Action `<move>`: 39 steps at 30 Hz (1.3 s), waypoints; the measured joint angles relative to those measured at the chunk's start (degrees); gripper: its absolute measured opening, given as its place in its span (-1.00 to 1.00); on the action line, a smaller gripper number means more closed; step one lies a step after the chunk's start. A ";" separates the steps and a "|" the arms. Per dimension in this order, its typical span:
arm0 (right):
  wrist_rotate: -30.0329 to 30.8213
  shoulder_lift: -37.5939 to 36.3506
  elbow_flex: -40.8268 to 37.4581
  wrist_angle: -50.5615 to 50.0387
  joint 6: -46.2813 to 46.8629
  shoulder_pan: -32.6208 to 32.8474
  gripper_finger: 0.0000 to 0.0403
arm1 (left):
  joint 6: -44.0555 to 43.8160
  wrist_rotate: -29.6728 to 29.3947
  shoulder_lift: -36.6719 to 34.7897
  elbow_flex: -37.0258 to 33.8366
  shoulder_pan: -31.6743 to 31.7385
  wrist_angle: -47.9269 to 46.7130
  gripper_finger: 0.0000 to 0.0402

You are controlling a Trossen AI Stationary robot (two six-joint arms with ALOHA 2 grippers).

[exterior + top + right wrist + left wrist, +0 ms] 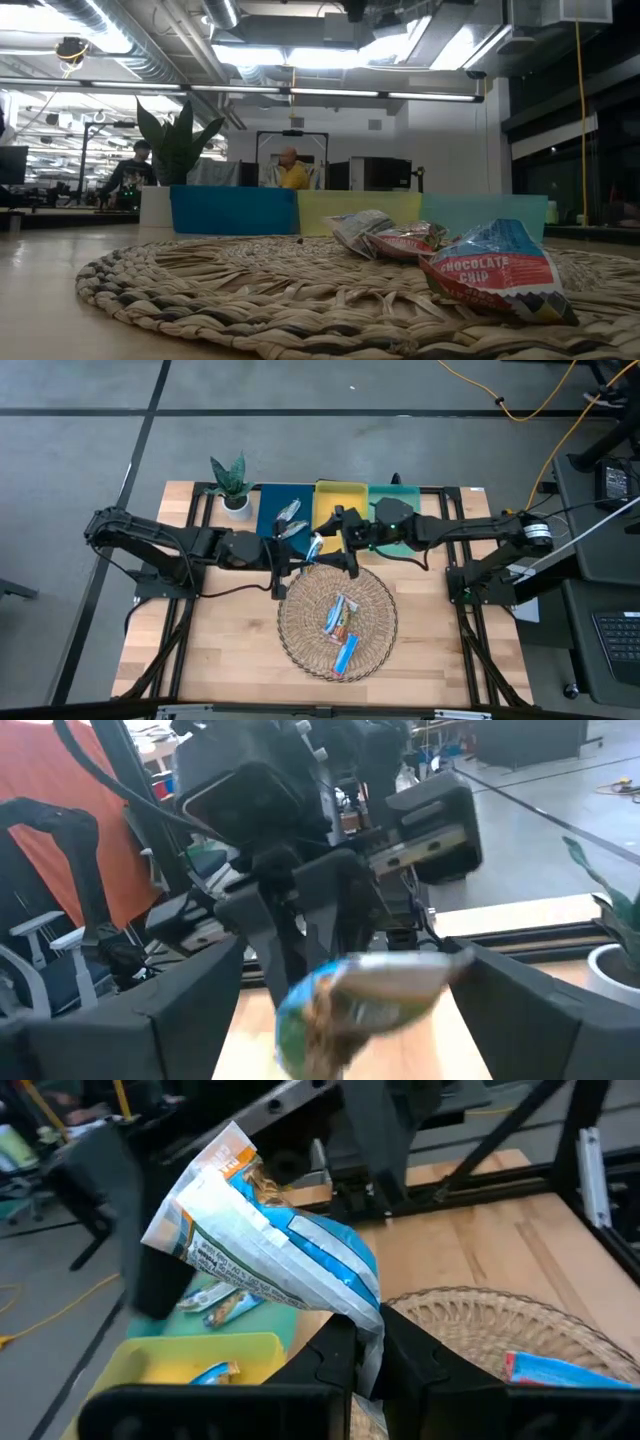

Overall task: Pick and place Granola Bars by type
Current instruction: Put the yellow granola bar into the yellow bin

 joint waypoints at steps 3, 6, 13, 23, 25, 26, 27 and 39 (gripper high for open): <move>0.01 1.10 0.98 0.00 0.03 0.00 0.70 | 0.64 2.75 0.00 -0.02 0.91 -0.21 -0.89; 0.01 1.15 1.04 -0.16 1.06 0.00 0.64 | 0.64 4.67 0.00 -0.02 1.59 -1.03 -0.89; -0.91 1.13 1.11 -2.41 3.45 0.02 0.48 | 1.64 3.04 -1.59 -0.07 1.85 -1.50 -0.89; -0.91 1.10 1.11 -3.21 4.17 0.11 0.34 | 2.17 2.98 -3.07 -0.07 1.88 -1.10 -0.89; -0.91 1.08 1.11 -2.90 4.15 0.13 0.30 | 2.16 2.98 -3.08 -0.07 1.85 -1.15 -0.89; -0.91 1.08 1.11 -2.80 4.19 0.13 0.29 | 2.18 2.99 -3.08 -0.07 1.85 -1.16 -0.89; -0.91 1.08 1.11 -2.68 4.31 0.11 0.27 | 2.18 3.00 -3.08 -0.07 1.85 -1.20 -0.89; -0.93 1.10 1.11 -2.20 4.33 0.13 -0.01 | 2.05 6.16 -2.49 -0.07 4.00 -1.47 -0.89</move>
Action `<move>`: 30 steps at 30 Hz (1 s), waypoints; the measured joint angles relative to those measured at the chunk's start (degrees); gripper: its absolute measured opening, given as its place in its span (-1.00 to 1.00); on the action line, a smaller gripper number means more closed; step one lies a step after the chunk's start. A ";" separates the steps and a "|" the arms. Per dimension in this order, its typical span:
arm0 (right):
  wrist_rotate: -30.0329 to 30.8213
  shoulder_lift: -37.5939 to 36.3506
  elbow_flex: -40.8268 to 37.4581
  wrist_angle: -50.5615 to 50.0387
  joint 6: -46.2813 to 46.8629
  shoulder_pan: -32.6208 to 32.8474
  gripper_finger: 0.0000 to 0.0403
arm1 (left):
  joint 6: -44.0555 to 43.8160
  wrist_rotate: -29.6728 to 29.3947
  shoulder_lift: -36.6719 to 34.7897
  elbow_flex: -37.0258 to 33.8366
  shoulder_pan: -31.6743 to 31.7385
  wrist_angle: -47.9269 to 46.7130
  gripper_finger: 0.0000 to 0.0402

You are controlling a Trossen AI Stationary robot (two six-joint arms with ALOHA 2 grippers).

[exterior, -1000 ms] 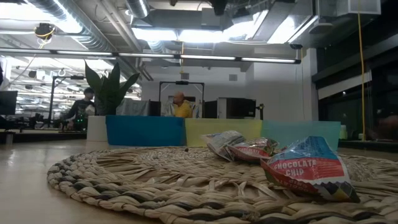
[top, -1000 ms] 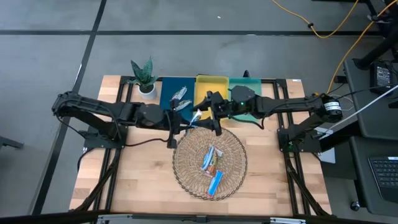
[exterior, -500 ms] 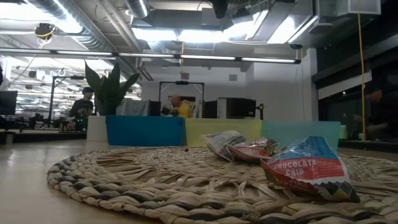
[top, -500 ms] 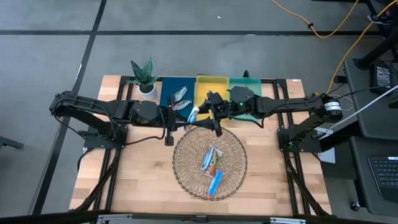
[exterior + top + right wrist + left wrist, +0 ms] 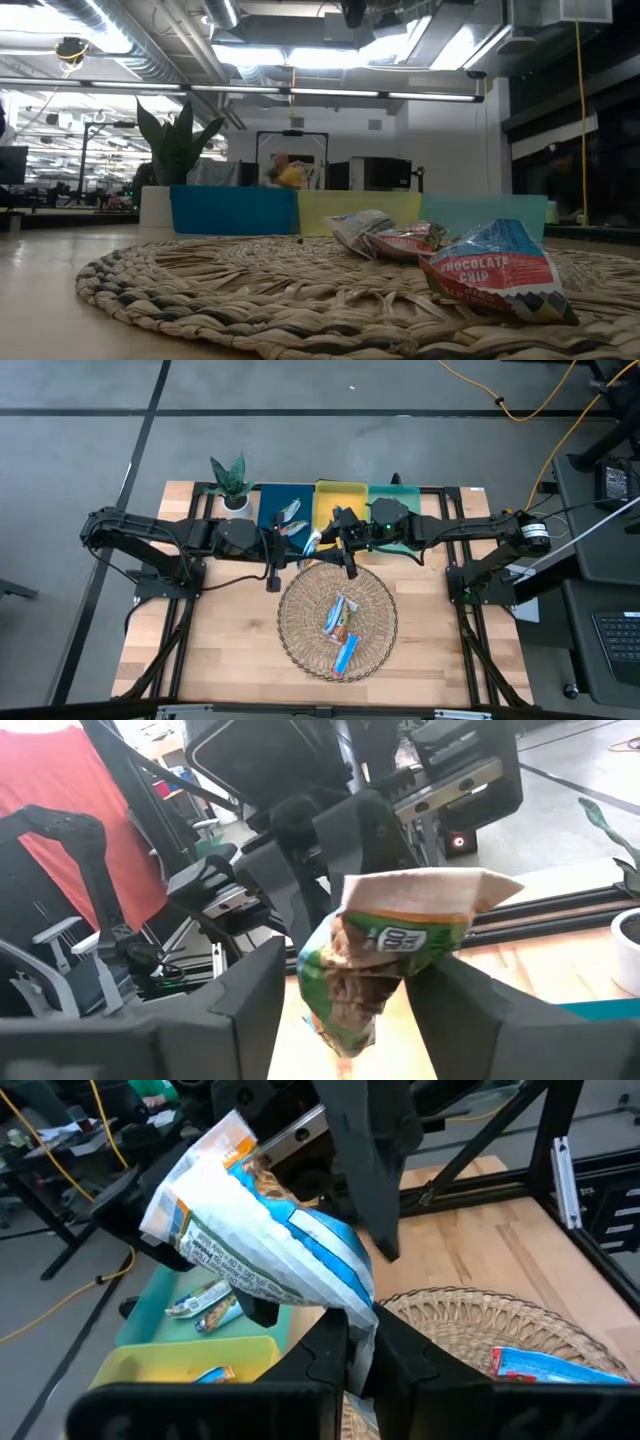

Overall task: Pick and place Granola Bars by type
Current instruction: Put the yellow granola bar into the yellow bin

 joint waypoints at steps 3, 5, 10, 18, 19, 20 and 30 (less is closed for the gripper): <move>-0.03 -0.02 0.00 0.00 0.01 0.00 -0.11 | -0.29 0.40 0.96 0.04 0.46 0.13 -0.89; -0.07 -0.02 0.00 0.00 0.00 0.02 -0.19 | -0.35 0.47 1.47 0.04 0.56 0.13 -0.89; -0.15 0.00 -0.04 -0.04 0.00 0.02 -0.42 | -0.86 0.43 1.80 0.04 0.54 0.23 -0.89; -0.10 -0.02 -0.04 -0.11 -0.09 0.00 -0.75 | -1.12 -0.09 1.80 0.04 0.52 0.08 -0.89; -0.12 -0.02 -0.04 -0.11 -0.09 0.02 -0.77 | -1.13 0.54 1.80 0.04 0.52 0.09 -0.89; -0.15 -0.02 -0.04 -0.12 -0.09 0.02 -0.78 | -1.19 1.13 1.80 0.04 0.54 0.10 -0.88; -0.13 -0.02 -0.04 -0.39 -0.26 0.00 -0.80 | -4.14 1.92 1.39 0.04 0.41 0.02 -0.54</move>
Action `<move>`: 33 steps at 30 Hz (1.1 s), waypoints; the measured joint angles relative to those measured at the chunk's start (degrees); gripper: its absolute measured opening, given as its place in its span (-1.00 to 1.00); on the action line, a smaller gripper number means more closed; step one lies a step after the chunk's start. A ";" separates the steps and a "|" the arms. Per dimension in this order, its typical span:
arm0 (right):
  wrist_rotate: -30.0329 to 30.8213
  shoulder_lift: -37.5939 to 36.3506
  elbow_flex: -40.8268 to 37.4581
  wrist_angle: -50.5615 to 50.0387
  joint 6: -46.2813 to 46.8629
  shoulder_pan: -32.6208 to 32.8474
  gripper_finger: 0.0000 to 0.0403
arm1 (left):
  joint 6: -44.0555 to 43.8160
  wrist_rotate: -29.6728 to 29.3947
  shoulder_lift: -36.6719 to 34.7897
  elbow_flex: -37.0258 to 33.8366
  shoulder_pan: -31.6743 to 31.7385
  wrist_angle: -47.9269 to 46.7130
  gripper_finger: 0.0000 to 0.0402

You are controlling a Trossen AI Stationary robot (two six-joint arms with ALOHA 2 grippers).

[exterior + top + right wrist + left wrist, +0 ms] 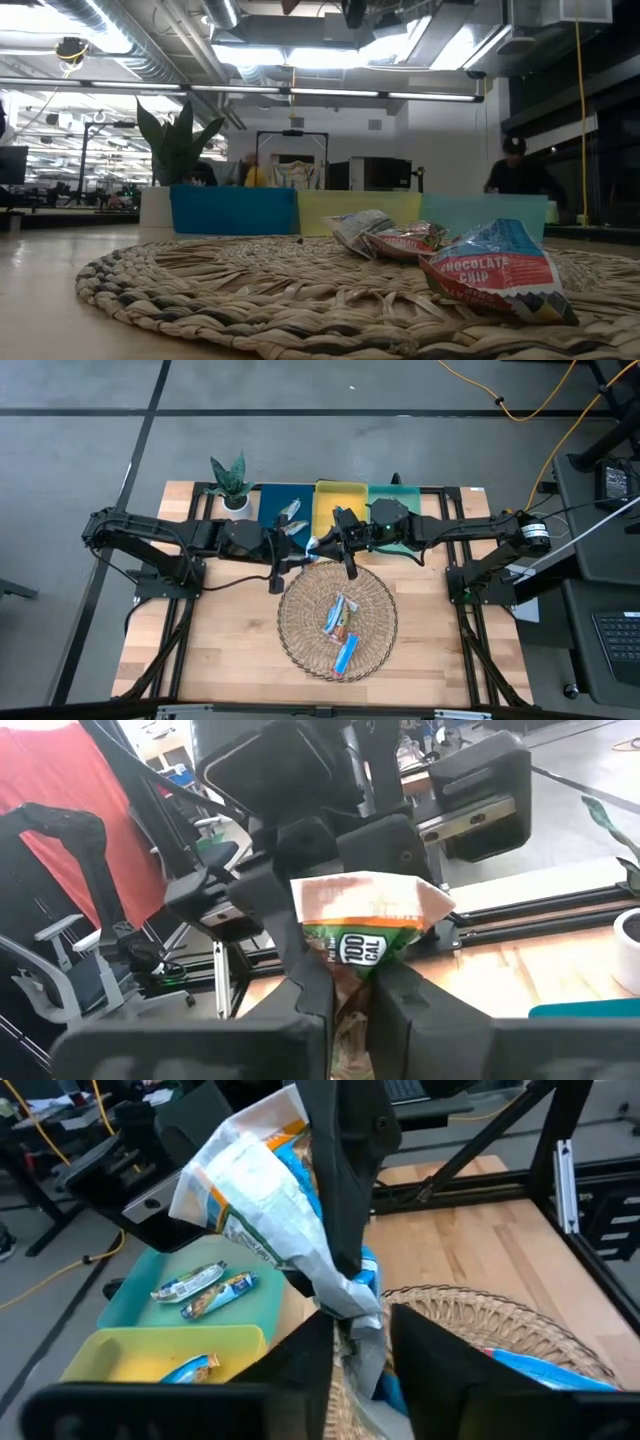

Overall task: Pick and place Granola Bars by type
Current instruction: Put the yellow granola bar into the yellow bin

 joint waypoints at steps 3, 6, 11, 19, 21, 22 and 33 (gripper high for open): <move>0.00 -0.04 0.03 -0.87 -0.02 -0.03 -0.80 | -0.96 0.04 -1.10 -0.03 0.00 -0.42 -0.38; -0.02 -0.10 0.04 -2.39 -0.02 -0.40 -0.80 | -1.46 -0.32 -2.94 -0.01 0.00 -0.57 -0.23; 0.13 -1.01 0.04 -9.30 0.24 -2.29 -0.80 | -4.15 -0.50 -6.06 -0.01 -0.07 -2.14 -0.07; 0.20 -3.69 0.05 -24.11 0.03 -9.01 -0.80 | -7.23 -0.43 -8.28 -0.01 -2.04 -4.68 -0.01; 0.23 -3.93 1.09 -28.76 -0.55 -11.04 -0.80 | -7.61 -0.81 -8.26 -0.01 -2.57 -4.66 -0.02; 0.27 -3.93 2.15 -31.24 -1.54 -12.13 -0.80 | -7.90 -1.22 -8.13 -0.01 -2.84 -4.58 -0.03; 5.74 -1.26 15.37 -51.68 -12.40 -24.44 -0.80 | -11.36 -6.24 -6.70 0.05 -3.13 -4.18 -0.05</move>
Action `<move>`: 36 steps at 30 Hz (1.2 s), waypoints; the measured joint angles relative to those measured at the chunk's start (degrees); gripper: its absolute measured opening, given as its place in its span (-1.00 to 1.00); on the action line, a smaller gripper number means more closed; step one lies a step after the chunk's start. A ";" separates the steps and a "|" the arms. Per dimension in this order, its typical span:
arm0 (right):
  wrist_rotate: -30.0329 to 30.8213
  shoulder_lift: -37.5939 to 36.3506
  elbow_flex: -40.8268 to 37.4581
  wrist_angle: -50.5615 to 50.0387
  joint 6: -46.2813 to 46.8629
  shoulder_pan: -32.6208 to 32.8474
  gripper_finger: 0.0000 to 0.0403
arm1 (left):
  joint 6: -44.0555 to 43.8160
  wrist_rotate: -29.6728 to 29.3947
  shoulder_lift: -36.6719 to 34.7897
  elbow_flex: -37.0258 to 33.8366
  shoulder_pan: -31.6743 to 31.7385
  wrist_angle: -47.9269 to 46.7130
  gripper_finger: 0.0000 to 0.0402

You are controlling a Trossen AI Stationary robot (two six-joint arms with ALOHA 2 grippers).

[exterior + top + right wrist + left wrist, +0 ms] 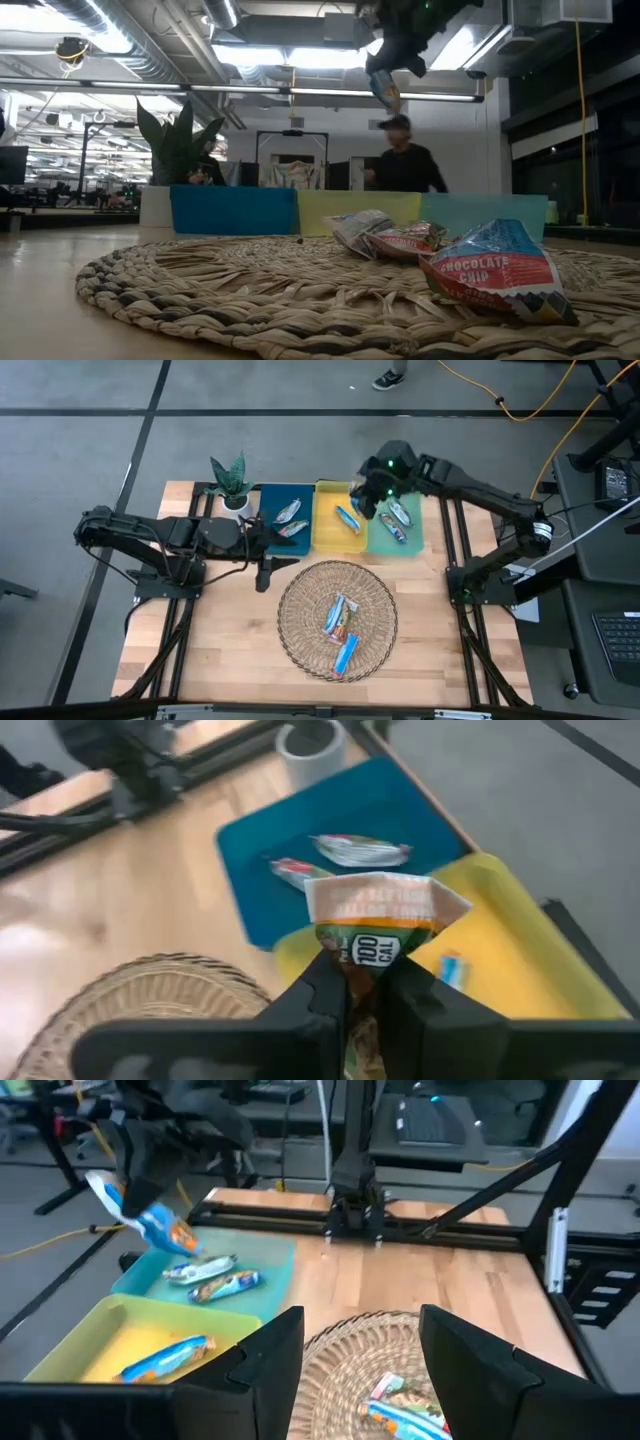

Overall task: Pick and place Granola Bars by type
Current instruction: Put the yellow granola bar into the yellow bin

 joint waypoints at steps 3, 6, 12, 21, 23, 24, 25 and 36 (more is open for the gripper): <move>-1.30 1.60 0.50 -0.51 -1.97 -3.31 -0.80 | -0.99 -0.87 0.18 -0.02 0.00 0.09 -0.06; -1.50 3.90 0.55 -1.66 -3.36 -5.52 -0.80 | -1.53 -1.88 0.61 -0.02 0.00 -0.14 -0.07; -1.71 10.95 0.55 -3.93 -7.24 -6.32 -0.80 | -2.06 -2.15 1.72 -0.02 0.00 0.71 -0.06; -6.73 20.26 0.55 -2.41 -8.63 -6.32 -0.80 | -2.15 -3.42 2.99 0.00 0.00 2.08 -0.08; -7.30 21.83 0.53 -2.46 -8.63 -6.17 -0.80 | -2.12 -3.42 3.23 -0.07 0.00 1.57 -0.08; -7.87 22.49 0.52 -2.44 -8.63 -6.04 -0.80 | -2.12 -3.43 3.33 -0.09 0.00 1.58 -0.08; -8.46 23.06 0.52 -2.30 -8.62 -5.89 -0.80 | -2.12 -3.49 3.49 -0.08 0.04 1.88 -0.08; -12.08 26.97 0.49 -0.54 -7.32 -3.96 -0.80 | -2.08 -3.38 4.11 -0.07 0.98 1.79 -0.06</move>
